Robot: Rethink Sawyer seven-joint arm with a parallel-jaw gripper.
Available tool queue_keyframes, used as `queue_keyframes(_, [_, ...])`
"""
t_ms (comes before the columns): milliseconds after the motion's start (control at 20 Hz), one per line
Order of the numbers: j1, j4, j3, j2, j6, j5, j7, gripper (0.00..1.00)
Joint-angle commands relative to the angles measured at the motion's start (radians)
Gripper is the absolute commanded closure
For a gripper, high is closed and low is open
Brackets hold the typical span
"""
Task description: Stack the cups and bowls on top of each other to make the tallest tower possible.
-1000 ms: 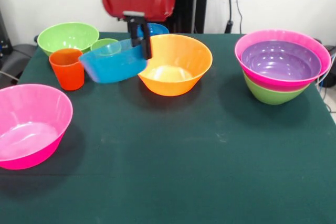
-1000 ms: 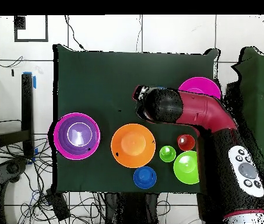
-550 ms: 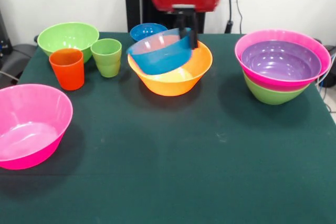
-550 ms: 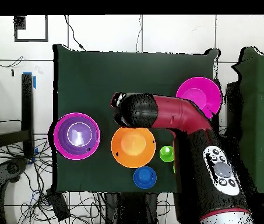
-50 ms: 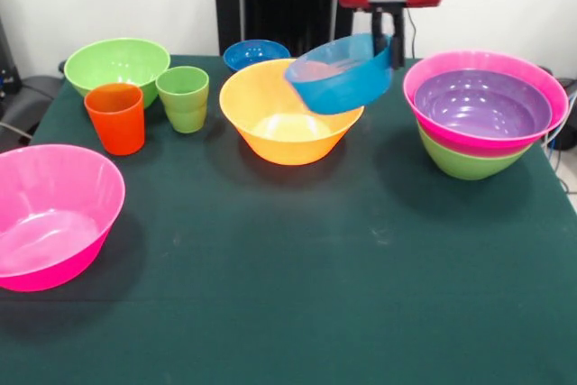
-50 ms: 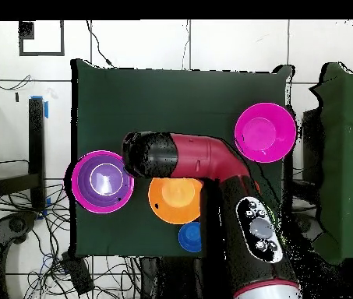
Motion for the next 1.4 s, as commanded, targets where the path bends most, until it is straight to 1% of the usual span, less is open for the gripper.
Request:
queue_keyframes(50, [0.076, 0.093, -0.087, -0.014, -0.012, 0.053, 0.288, 1.00])
queue_keyframes(400, [0.178, 0.108, -0.164, -0.028, -0.030, 0.109, 0.379, 1.00])
queue_keyframes(600, [0.235, 0.103, -0.210, -0.028, -0.029, 0.134, 0.454, 1.00])
queue_keyframes(700, [0.245, 0.107, -0.216, -0.026, -0.034, 0.140, 0.462, 1.00])
queue_keyframes(1000, [0.319, 0.115, -0.256, -0.031, -0.029, 0.185, 0.542, 1.00])
queue_keyframes(1400, [0.430, 0.121, -0.303, 0.005, -0.094, 0.242, 0.650, 1.00])
